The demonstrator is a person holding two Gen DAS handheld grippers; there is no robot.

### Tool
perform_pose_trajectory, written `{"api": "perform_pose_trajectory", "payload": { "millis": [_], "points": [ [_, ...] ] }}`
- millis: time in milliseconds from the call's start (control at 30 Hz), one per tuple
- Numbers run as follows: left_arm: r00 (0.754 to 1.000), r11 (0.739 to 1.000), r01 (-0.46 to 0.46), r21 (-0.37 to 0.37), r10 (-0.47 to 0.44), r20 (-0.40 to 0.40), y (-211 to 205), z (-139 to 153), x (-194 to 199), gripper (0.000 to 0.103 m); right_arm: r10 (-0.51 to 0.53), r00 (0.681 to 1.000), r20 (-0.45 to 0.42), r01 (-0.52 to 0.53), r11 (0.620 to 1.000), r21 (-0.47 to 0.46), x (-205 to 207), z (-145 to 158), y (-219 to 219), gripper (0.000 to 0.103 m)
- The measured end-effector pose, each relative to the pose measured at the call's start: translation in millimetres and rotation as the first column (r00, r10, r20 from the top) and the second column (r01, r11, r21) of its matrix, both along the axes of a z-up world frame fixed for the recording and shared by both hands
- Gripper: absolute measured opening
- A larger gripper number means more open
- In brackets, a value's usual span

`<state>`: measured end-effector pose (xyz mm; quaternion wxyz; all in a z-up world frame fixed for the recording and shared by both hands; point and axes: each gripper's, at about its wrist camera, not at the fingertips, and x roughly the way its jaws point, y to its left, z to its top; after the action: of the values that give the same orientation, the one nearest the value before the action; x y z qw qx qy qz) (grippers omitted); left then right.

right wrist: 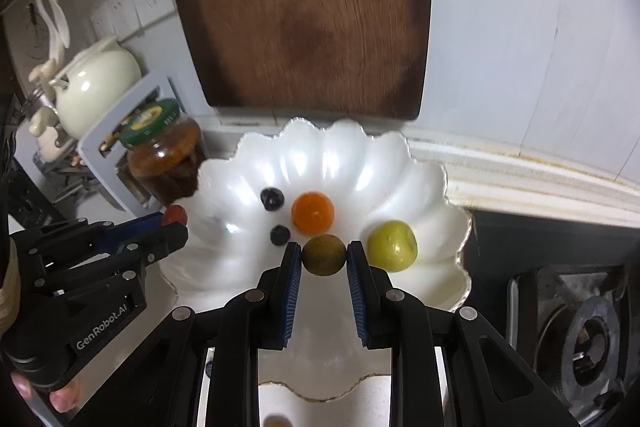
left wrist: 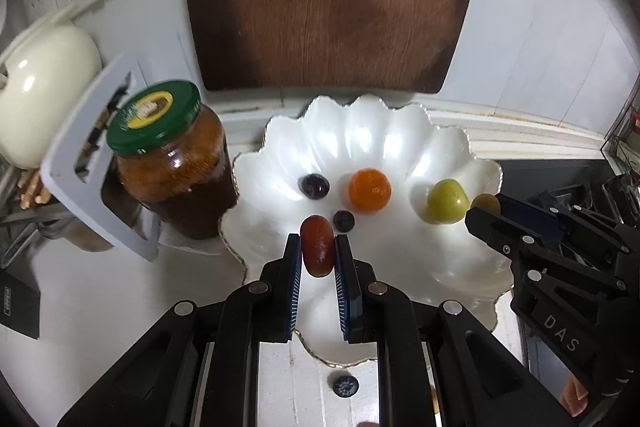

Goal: Organize fruits
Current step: 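Open both grippers to drop the date and yellow fruit into the bowl, then withdraw both tools from the bowl toward the remaining fruits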

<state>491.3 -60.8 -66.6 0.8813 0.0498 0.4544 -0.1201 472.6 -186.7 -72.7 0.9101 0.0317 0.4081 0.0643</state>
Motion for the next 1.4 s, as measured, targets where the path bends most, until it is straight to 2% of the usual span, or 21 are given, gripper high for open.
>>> {"api": "perform_pose_trajectory", "payload": {
  "millis": [333,733,767,800,833,867,933,1133,1400],
  "points": [
    [0.997,0.999,0.012,0.035,-0.010,-0.076,-4.2,-23.7,17.6,0.017,-0.011,0.996,-0.091,0.014,0.999,0.035,16.5,-26.2,-3.8,0.025],
    [0.992,0.998,0.019,0.065,-0.011,-0.129,-11.1,-36.8,25.4,0.018,-0.008,0.987,-0.160,0.017,0.998,0.055,23.1,-43.5,-7.0,0.025],
    [0.991,0.997,0.019,0.071,-0.010,-0.134,-11.6,-37.3,25.5,0.023,-0.008,0.986,-0.164,0.018,0.998,0.059,22.9,-43.8,-7.5,0.026],
    [0.991,0.997,0.018,0.077,-0.008,-0.136,-12.0,-37.2,25.2,0.034,-0.007,0.987,-0.163,0.017,0.998,0.063,22.4,-43.5,-8.1,0.026],
    [0.991,0.996,0.010,0.085,0.001,-0.134,-11.8,-36.1,24.7,0.042,-0.011,0.987,-0.163,0.021,0.998,0.057,21.9,-42.9,-8.3,0.029],
    [0.992,0.996,0.003,0.092,0.008,-0.128,-12.2,-35.9,25.0,0.052,-0.019,0.987,-0.162,0.026,0.999,0.045,21.2,-42.1,-8.4,0.037],
    [0.994,0.994,-0.010,0.107,0.022,-0.106,-10.8,-31.6,22.2,0.053,-0.033,0.988,-0.150,0.037,0.999,0.020,18.7,-39.7,-9.3,0.045],
    [0.995,0.992,-0.042,0.116,0.052,-0.080,-3.3,-17.8,10.8,0.053,-0.051,0.991,-0.127,0.051,0.999,-0.004,8.0,-28.8,-15.4,0.045],
    [0.995,0.981,-0.093,0.171,0.087,0.042,1.0,6.1,-15.3,0.069,-0.032,0.997,-0.067,0.030,0.999,-0.023,-13.2,-8.6,-13.3,0.045]
  ]
}}
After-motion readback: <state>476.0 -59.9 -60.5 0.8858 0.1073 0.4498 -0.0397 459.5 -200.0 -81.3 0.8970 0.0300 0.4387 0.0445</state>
